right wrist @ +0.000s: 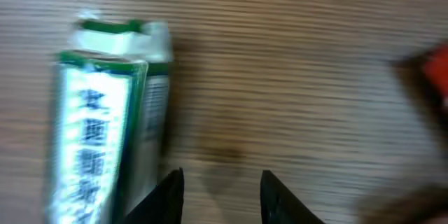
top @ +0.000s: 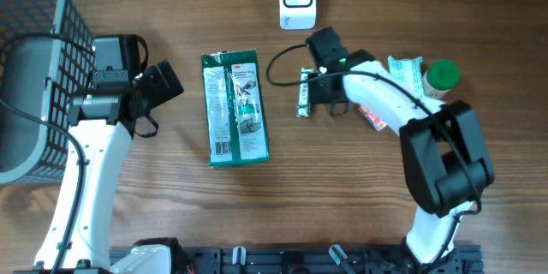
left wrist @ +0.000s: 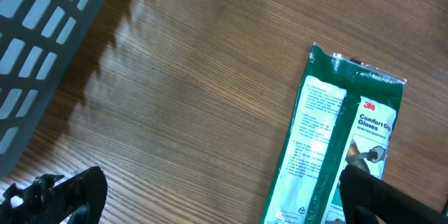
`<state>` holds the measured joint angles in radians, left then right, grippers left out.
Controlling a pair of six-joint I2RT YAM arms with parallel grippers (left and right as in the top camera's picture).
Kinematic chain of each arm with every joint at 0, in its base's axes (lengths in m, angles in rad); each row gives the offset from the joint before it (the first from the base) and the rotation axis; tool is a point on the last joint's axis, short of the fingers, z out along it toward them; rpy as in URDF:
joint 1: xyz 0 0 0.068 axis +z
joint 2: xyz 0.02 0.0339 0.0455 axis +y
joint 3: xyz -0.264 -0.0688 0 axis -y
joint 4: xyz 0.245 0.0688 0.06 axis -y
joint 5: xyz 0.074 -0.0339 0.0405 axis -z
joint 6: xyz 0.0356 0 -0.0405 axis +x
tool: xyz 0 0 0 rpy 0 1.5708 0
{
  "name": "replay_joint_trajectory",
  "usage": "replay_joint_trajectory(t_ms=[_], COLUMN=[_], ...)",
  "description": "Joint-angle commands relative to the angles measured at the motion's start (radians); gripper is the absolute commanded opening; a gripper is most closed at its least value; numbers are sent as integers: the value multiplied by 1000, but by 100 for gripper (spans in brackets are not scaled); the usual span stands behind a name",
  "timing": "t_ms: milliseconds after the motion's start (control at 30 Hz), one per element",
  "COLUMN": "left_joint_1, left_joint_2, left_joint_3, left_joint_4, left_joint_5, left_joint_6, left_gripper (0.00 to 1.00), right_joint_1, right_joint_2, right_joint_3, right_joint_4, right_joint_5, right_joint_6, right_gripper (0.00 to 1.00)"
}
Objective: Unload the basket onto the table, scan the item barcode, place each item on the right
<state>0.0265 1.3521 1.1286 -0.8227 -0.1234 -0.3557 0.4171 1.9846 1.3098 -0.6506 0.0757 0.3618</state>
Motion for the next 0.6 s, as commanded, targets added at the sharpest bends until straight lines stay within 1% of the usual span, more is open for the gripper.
replay_joint_trajectory(t_ms=[0, 67, 200, 233, 300, 333, 400, 567], left_joint_1=[5, 5, 5, 5, 5, 5, 5, 5], left_joint_2=[2, 2, 2, 2, 2, 2, 2, 2], left_joint_3=[5, 5, 5, 5, 5, 5, 5, 5], left_joint_4=[2, 2, 2, 2, 2, 2, 2, 2], left_joint_5=[-9, -9, -9, -9, -9, -9, -9, -9], left_joint_6=[11, 11, 11, 11, 11, 11, 11, 11], left_gripper=[100, 100, 100, 100, 100, 100, 100, 100], right_joint_1=[-34, -42, -45, -45, -39, -32, -4, 89], right_joint_2=[20, 10, -53, -74, -105, -112, -112, -87], right_joint_3=[5, 20, 67, 69, 69, 69, 69, 45], right_joint_4=[-5, -15, -51, -48, -43, -43, -39, -4], right_joint_5=[29, 22, -109, -144, -208, -230, -231, -96], right_joint_6=[-19, -27, -31, -17, 53, 97, 118, 153], right_gripper=[37, 40, 42, 45, 57, 59, 59, 58])
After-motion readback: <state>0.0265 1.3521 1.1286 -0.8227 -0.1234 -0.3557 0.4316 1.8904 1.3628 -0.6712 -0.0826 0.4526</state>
